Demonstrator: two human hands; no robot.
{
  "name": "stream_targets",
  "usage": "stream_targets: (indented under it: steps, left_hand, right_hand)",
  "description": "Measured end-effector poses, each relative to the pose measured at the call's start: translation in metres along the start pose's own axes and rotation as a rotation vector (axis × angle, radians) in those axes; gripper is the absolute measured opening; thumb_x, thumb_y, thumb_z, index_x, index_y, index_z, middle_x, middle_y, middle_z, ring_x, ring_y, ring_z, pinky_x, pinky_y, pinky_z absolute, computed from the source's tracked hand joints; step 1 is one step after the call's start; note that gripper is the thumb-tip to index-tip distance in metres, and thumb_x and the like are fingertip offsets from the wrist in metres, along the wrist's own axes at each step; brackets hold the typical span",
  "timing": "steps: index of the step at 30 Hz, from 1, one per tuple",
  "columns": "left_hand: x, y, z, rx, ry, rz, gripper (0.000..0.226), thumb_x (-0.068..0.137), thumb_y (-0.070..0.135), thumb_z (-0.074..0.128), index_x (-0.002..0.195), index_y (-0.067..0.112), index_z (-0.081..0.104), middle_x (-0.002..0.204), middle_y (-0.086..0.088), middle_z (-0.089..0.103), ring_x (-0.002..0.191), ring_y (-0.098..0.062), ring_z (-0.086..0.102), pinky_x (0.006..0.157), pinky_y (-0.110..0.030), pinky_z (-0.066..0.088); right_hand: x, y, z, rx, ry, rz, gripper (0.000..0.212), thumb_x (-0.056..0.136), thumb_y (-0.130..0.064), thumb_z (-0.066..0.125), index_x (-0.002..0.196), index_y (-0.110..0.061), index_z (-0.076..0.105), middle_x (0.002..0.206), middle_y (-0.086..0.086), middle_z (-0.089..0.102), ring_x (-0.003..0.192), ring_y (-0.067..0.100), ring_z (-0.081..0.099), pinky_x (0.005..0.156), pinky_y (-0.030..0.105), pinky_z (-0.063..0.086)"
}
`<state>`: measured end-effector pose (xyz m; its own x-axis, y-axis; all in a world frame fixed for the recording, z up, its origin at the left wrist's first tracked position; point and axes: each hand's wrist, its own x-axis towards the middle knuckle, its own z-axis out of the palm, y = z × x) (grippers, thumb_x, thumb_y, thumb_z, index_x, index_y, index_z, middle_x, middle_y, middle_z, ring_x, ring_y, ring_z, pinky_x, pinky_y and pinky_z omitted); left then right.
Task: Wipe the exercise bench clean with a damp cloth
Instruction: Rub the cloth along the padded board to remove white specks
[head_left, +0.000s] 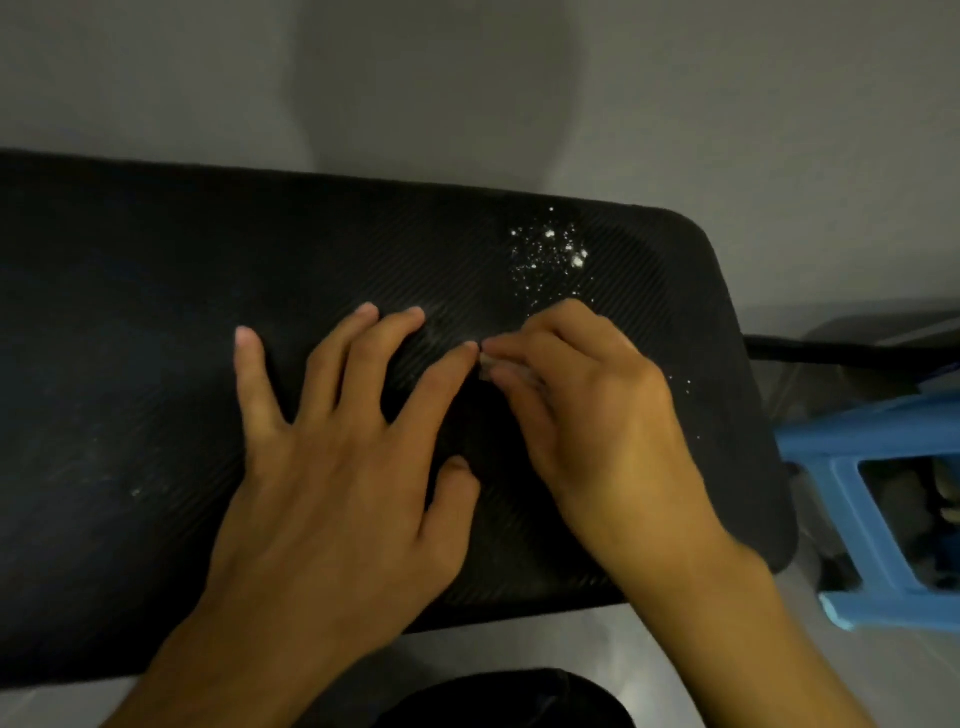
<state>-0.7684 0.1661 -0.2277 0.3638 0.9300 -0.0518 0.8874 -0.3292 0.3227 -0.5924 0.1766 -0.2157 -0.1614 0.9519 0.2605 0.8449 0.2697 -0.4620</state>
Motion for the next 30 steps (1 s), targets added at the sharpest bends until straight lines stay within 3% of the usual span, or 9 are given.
stream_targets:
  steps: [7,15,21,25,30]
  left_hand:
    - [0.004,0.003,0.006,0.032,0.076,-0.058,0.058,0.093,0.047,0.036,0.150,0.040,0.045,0.161,-0.003,0.036,0.153,-0.026,0.028,0.117,-0.076,0.010]
    - [0.013,0.008,0.008,0.093,0.091,-0.107,0.056,0.094,0.051,0.035,0.149,0.043,0.043,0.160,-0.008,0.037,0.152,-0.030,0.030,0.115,-0.077,0.015]
    - [0.011,0.008,0.011,0.084,0.122,-0.094,0.058,0.094,0.050,0.036,0.150,0.039,0.046,0.159,-0.010,0.038,0.151,-0.031,0.032,0.115,-0.077,0.015]
    - [0.011,0.008,0.011,0.105,0.110,-0.095,0.058,0.094,0.051,0.035,0.150,0.040,0.043,0.161,-0.011,0.037,0.152,-0.031,0.031,0.115,-0.077,0.016]
    - [0.010,0.006,0.010,0.087,0.114,-0.089,0.056,0.095,0.052,0.035,0.149,0.040,0.042,0.161,-0.011,0.037,0.152,-0.031,0.030,0.115,-0.078,0.015]
  right_hand:
    - [-0.037,0.007,-0.011,0.028,-0.011,-0.085,0.014,0.093,-0.021,0.066,0.101,-0.019,0.077,0.098,-0.004,0.065,0.084,0.015,0.064,0.075,0.026,0.051]
    - [0.017,0.012,-0.001,-0.056,0.002,-0.034,0.016,0.098,-0.015,0.063,0.110,-0.015,0.073,0.102,-0.004,0.061,0.090,0.011,0.058,0.079,0.027,0.053]
    - [-0.032,0.006,-0.009,0.020,0.011,-0.070,0.017,0.092,-0.024,0.061,0.098,-0.021,0.077,0.096,-0.007,0.064,0.083,0.014,0.063,0.071,0.027,0.053]
    - [0.003,0.012,-0.006,-0.008,-0.036,-0.063,0.013,0.096,-0.017,0.063,0.104,-0.017,0.075,0.098,-0.005,0.062,0.086,0.013,0.061,0.076,0.031,0.054]
    - [0.038,0.012,0.004,-0.038,0.026,0.019,0.017,0.096,-0.013,0.065,0.110,-0.011,0.074,0.104,-0.001,0.064,0.093,0.012,0.063,0.083,0.032,0.056]
